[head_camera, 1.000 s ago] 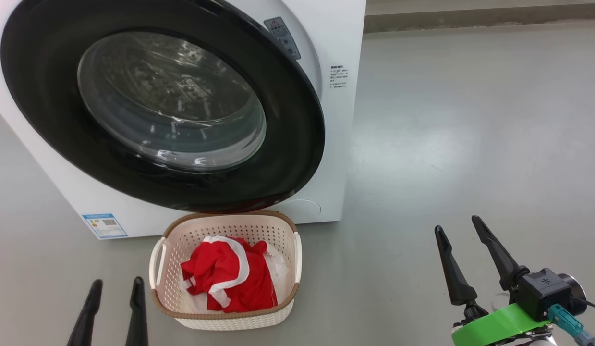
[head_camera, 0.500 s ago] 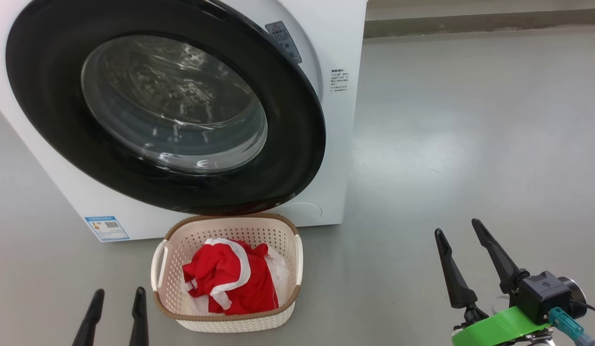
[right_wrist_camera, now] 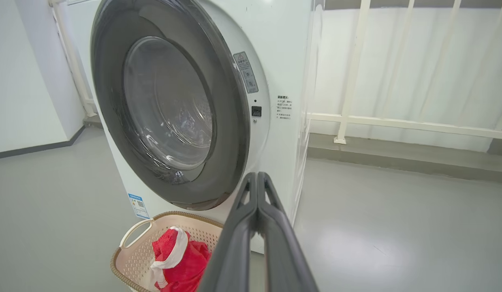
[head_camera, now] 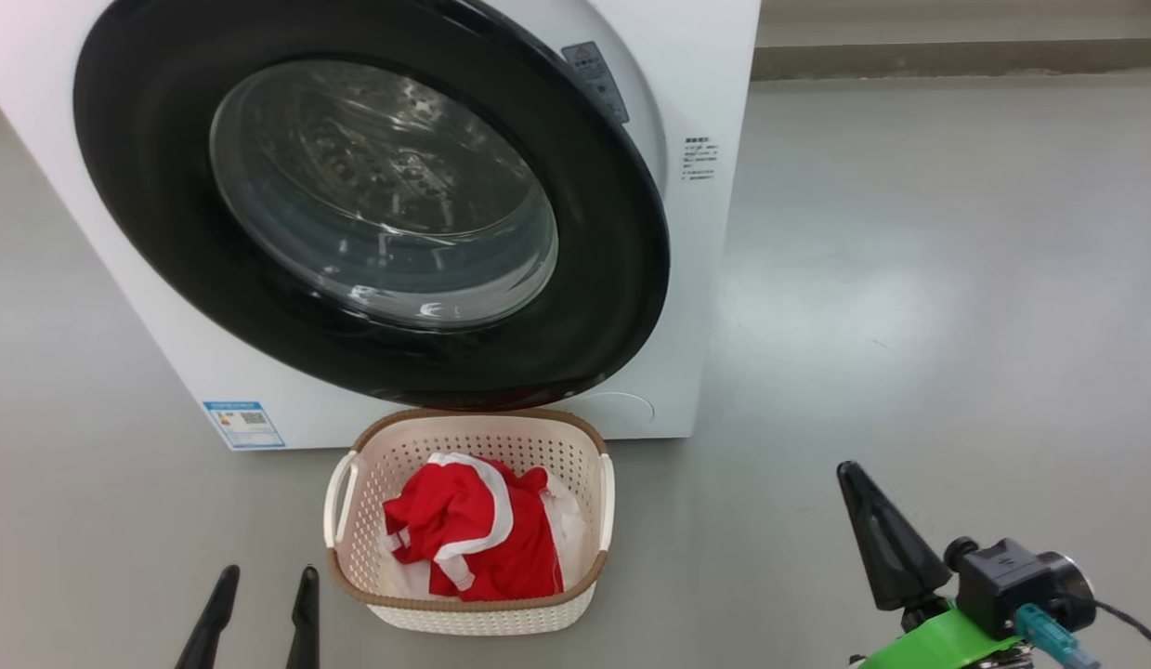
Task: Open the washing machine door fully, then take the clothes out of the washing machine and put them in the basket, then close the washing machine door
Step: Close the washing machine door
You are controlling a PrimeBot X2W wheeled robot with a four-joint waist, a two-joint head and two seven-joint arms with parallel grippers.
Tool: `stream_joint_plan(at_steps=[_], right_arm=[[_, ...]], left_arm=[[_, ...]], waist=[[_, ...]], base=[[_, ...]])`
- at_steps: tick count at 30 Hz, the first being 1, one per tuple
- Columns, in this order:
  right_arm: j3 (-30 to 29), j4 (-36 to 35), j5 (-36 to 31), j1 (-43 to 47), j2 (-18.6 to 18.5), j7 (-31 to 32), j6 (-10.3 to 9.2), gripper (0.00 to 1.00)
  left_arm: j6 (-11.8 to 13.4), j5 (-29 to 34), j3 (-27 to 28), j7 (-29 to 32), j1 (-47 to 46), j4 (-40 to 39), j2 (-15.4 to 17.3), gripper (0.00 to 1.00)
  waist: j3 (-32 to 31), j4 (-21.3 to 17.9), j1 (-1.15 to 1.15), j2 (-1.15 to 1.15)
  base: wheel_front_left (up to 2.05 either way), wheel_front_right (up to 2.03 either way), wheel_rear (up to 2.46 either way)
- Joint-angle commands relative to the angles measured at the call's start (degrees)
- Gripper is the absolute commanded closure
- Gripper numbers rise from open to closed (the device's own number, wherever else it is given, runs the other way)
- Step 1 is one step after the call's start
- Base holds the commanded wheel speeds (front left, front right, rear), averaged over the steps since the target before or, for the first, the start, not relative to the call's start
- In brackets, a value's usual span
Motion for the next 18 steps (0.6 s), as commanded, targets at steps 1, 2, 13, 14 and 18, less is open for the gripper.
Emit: stream_joint_plan(at_steps=[1, 2, 13, 14, 18], right_arm=[[2.02, -0.63, -0.84, -2.05, -0.11, -0.36, 0.36, 1.0], [2.38, -0.06, -0.73, -2.76, -0.11, -0.36, 0.36, 1.0], [10.08, 12.06, 3.2, -14.59, -0.05, -0.36, 0.36, 1.0], [10.74, 13.44, 3.69, -16.13, -0.05, -0.36, 0.36, 1.0], [13.1, 18.57, 5.36, -23.09, -0.05, -0.36, 0.36, 1.0]], left_arm=[[-0.29, 0.57, 1.58, -0.69, -1.88, -1.21, 0.14, 0.0], [-0.35, 0.66, 1.42, -0.69, -1.74, -1.2, 0.1, 0.0], [-0.79, 1.05, -0.28, -0.69, -2.1, -0.8, -0.09, 0.0], [-0.81, 1.03, -0.43, -0.69, -2.19, -0.81, -0.1, 0.0], [-0.88, 1.1, -0.99, -0.69, -2.93, -1.19, -0.1, 0.0]], waist=[[0.1, 0.77, 0.0, 0.0], [0.17, 1.03, 0.0, 0.0], [1.2, 4.21, 0.0, 0.0], [1.5, 4.47, 0.0, 0.0], [3.38, 5.57, 0.0, 0.0]], base=[[0.0, 0.0, 0.0], [0.0, 0.0, 0.0], [0.0, 0.0, 0.0], [0.0, 0.0, 0.0], [0.0, 0.0, 0.0]])
